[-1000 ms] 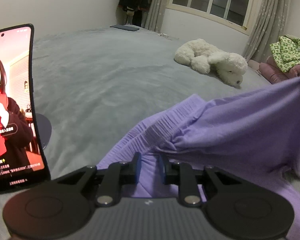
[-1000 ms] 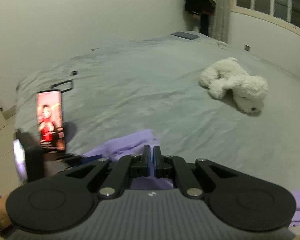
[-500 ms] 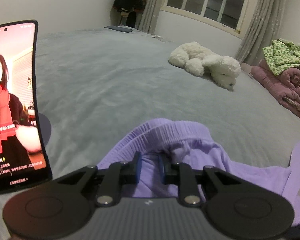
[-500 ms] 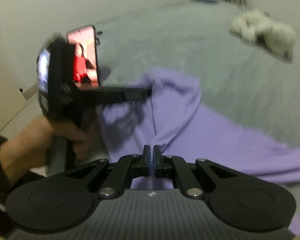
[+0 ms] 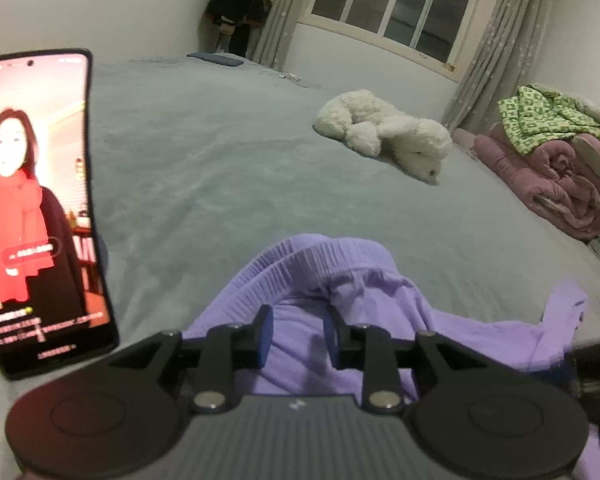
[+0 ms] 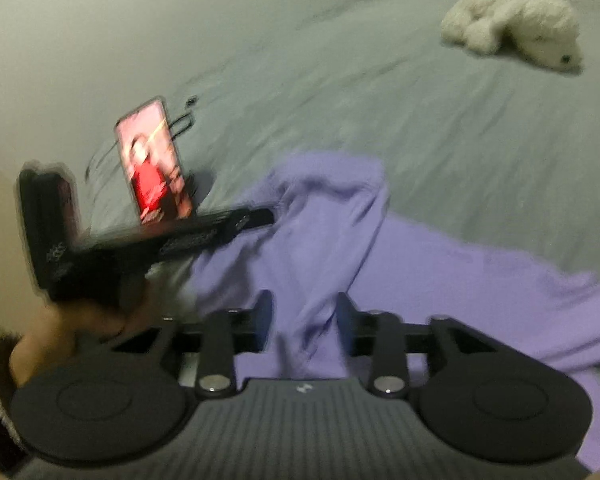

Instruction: Fold clothes

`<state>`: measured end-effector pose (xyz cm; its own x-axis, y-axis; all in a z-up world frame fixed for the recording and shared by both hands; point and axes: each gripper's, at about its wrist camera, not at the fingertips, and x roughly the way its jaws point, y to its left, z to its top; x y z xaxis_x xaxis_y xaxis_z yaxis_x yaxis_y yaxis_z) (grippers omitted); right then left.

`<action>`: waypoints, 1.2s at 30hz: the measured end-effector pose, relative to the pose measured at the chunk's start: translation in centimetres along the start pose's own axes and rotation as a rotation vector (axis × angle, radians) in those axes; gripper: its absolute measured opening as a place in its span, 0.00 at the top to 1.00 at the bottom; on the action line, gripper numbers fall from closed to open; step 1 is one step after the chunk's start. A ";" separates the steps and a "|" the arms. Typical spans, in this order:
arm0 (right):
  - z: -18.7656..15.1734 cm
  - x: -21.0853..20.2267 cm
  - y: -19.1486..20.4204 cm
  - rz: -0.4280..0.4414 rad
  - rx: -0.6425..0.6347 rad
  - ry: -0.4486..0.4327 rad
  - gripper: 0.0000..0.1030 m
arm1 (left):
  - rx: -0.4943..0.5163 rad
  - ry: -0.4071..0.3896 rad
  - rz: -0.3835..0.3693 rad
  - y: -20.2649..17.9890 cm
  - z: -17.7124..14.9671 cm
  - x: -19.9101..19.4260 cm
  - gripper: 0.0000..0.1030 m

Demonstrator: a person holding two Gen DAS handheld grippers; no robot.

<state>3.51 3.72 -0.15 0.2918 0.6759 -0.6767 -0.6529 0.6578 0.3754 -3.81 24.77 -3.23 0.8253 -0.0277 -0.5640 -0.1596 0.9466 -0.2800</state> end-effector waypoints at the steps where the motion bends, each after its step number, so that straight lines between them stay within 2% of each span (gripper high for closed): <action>1: 0.5 0.1 -0.4 -0.007 0.008 -0.013 0.60 | -0.005 0.000 -0.002 0.2 0.0 -0.2 0.73; 8: 2.7 3.4 -4.0 -0.026 0.101 -0.052 0.60 | -0.025 0.007 -0.025 1.3 -0.2 -0.5 0.74; 14: 3.4 5.6 -6.6 0.095 0.256 -0.123 0.59 | -0.018 0.018 -0.028 1.7 -0.3 -0.1 0.76; 15: 3.4 5.8 -6.7 0.117 0.270 -0.130 0.62 | -0.019 0.019 -0.027 1.7 -0.3 0.0 0.77; 16: 3.4 6.0 -6.7 0.133 0.277 -0.134 0.77 | -0.020 0.020 -0.025 1.8 -0.3 0.1 0.78; 17: 3.4 6.0 -6.6 0.145 0.281 -0.139 0.84 | -0.020 0.020 -0.024 1.7 -0.3 0.1 0.78; 18: 3.3 5.9 -6.3 0.148 0.277 -0.146 0.86 | -0.021 0.020 -0.024 1.8 -0.4 0.0 0.78; 26: 2.9 1.9 -0.2 0.163 0.065 -0.212 0.91 | -0.068 0.020 -0.037 2.4 -0.4 -0.1 0.79; 32: 2.0 1.5 4.4 0.122 -0.116 -0.186 0.92 | -0.142 0.028 -0.043 3.1 -0.7 -2.2 0.79; 36: 1.4 2.9 5.1 0.120 -0.134 -0.149 0.92 | -0.224 0.020 -0.081 4.6 -1.4 -3.6 0.78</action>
<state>1.99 9.50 0.71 0.2998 0.7946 -0.5279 -0.7730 0.5267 0.3538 -8.27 28.76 -3.53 0.8298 -0.1086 -0.5474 -0.2117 0.8463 -0.4889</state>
